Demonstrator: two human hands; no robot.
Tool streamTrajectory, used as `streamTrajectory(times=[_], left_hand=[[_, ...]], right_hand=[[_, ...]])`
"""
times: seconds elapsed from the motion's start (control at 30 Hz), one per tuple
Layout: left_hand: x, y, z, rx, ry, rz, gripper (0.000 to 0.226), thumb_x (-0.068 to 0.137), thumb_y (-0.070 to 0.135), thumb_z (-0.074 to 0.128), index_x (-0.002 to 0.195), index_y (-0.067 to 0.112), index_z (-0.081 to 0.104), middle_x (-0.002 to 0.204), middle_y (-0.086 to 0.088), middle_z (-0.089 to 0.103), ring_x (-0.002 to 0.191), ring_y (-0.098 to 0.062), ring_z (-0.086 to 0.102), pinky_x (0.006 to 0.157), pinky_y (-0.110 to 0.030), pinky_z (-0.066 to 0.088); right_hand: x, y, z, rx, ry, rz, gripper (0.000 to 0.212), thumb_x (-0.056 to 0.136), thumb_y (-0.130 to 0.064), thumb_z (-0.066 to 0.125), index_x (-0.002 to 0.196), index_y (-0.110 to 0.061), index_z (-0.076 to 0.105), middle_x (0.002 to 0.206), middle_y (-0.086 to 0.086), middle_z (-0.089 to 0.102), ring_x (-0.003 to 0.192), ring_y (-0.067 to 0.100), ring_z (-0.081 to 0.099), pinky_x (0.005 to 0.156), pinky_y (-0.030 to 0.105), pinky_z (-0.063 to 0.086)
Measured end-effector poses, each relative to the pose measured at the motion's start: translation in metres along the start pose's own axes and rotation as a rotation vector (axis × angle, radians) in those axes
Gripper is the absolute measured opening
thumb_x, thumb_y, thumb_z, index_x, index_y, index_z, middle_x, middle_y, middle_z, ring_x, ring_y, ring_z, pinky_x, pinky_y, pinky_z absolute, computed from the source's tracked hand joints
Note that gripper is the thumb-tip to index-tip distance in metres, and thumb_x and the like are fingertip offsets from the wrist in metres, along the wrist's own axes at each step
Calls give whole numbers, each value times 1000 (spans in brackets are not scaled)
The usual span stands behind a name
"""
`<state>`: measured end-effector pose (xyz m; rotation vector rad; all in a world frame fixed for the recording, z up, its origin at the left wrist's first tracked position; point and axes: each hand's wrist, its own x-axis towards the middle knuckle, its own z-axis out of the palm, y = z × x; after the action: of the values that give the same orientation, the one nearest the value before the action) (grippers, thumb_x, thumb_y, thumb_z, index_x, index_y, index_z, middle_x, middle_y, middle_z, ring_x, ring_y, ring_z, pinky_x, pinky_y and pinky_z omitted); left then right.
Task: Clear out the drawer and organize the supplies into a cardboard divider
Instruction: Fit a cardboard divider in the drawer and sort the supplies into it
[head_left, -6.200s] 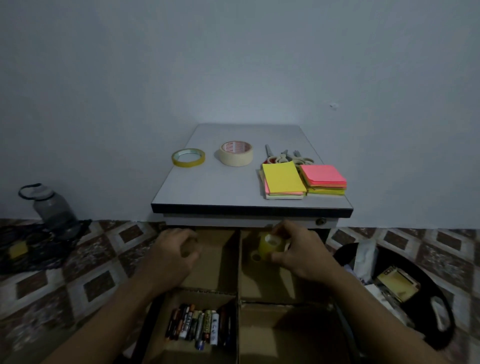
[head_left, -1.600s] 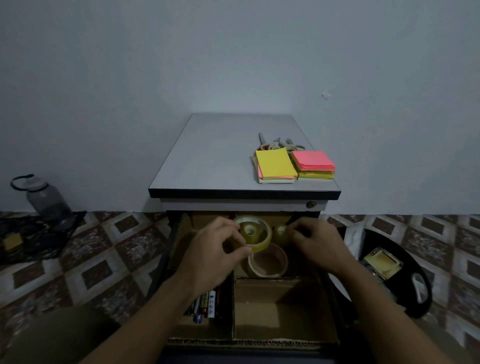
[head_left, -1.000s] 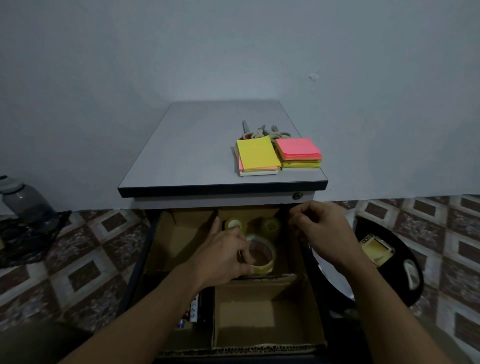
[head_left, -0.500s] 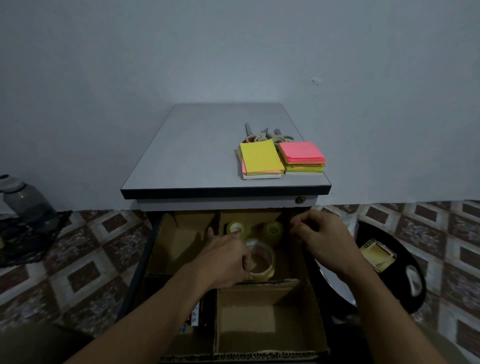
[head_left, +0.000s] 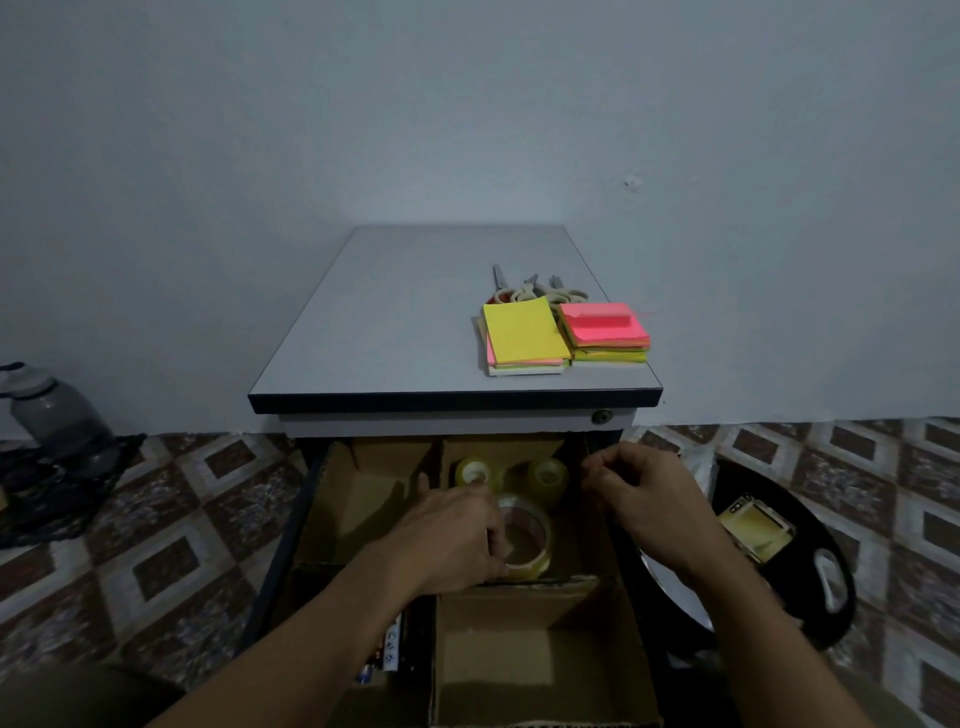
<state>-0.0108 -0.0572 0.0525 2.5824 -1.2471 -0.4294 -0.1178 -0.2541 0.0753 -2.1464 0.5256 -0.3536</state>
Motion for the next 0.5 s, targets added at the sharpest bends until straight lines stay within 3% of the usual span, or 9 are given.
streamTrajectory(times=[0.13,0.2,0.23,0.3,0.37,0.5], left_hand=[[-8,0,-5,-49,26,-10,16,88,45,66,93,30,70,123,18,50,119,-7,48,118,-62,5],[-13,1,-10,-66,54,14,17,89,45,63,93,30,69,121,18,51,117,-4,48,119,-56,15],[-16,1,-15,-90,69,27,18,90,46,62,92,30,69,118,19,52,113,-2,49,116,-50,27],[-20,4,-32,-133,113,34,20,90,50,60,88,31,68,105,20,54,99,0,52,95,-39,49],[-21,6,-55,-169,176,26,18,90,49,60,86,34,67,96,19,57,90,-2,56,83,-37,55],[-12,14,-109,-327,379,30,8,90,37,66,86,32,70,85,16,69,78,1,65,74,-25,57]], right_hand=[[0,0,-1,-24,-6,-7,13,96,-24,58,92,-28,70,85,-9,70,72,7,65,58,20,47],[-1,-1,-2,-39,-4,-20,13,96,-25,58,92,-28,70,85,-10,70,72,5,64,57,18,44],[-1,-3,-3,-36,-1,-28,13,96,-24,58,92,-28,70,85,-10,70,71,3,64,57,17,44],[-3,-9,-8,-8,11,-57,13,96,-24,59,91,-29,71,82,-10,70,70,2,64,59,17,46],[-2,-20,-16,24,30,-104,13,95,-25,61,90,-29,71,79,-10,70,70,1,64,61,20,47],[11,-58,-46,105,101,-223,12,93,-19,63,91,-24,73,81,-7,74,68,5,67,62,27,53]])
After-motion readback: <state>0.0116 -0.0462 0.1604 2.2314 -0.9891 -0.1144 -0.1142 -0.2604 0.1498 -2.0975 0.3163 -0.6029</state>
